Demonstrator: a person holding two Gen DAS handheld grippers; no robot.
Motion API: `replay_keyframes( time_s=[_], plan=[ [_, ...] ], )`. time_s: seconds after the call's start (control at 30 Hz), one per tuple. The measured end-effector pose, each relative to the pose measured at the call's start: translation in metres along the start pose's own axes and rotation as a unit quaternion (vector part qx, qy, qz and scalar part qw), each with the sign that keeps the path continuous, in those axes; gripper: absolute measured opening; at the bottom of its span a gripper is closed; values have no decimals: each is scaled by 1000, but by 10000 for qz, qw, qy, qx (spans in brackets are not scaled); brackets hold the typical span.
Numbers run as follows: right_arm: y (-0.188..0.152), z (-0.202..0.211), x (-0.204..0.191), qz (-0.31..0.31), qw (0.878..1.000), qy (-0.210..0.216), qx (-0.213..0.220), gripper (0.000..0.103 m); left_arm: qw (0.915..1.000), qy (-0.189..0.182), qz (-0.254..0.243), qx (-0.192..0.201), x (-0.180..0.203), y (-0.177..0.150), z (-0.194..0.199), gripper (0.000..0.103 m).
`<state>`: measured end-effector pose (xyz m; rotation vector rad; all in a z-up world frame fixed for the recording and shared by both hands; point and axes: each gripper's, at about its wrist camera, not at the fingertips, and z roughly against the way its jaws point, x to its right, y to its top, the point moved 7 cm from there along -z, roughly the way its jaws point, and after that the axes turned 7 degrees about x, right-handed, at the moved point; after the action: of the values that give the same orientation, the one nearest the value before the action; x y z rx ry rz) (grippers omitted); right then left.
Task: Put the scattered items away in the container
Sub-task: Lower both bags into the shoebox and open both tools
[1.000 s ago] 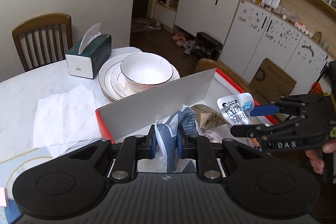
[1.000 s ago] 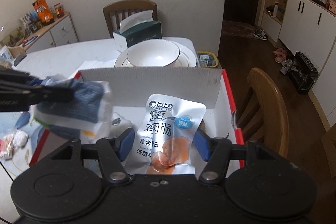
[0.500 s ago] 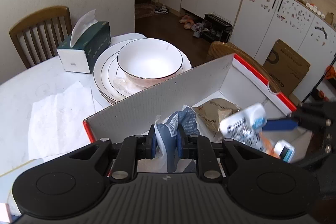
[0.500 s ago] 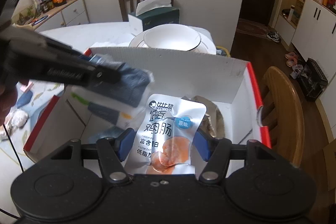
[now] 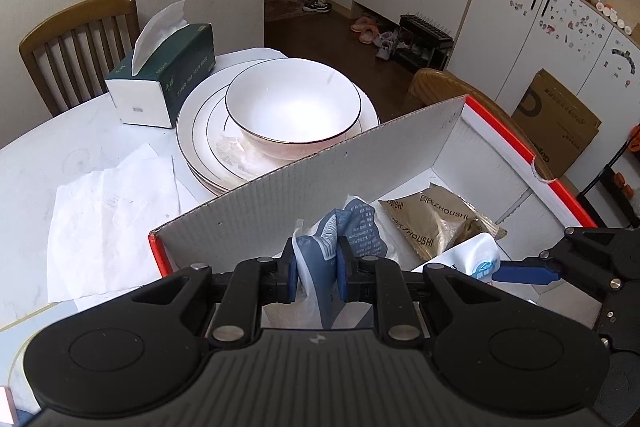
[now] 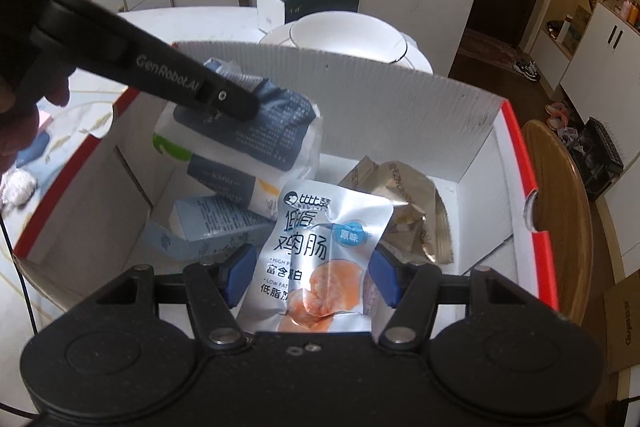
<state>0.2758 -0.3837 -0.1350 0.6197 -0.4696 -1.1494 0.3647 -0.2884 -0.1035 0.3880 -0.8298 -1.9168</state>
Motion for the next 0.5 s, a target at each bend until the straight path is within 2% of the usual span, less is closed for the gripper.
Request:
replay_keyframes(
  time_s=[0.2, 0.3, 0.5],
  plan=[
    [-3, -4, 1, -2, 10000, 35, -50, 63, 9999, -14, 55, -88, -4, -3, -1, 20],
    [-3, -6, 0, 41, 10000, 44, -60, 63, 9999, -9, -30, -127, -3, -6, 0, 26],
    [-3, -7, 1, 17, 10000, 67, -59, 64, 9997, -74, -138, -174, 1, -10, 3, 29]
  ],
)
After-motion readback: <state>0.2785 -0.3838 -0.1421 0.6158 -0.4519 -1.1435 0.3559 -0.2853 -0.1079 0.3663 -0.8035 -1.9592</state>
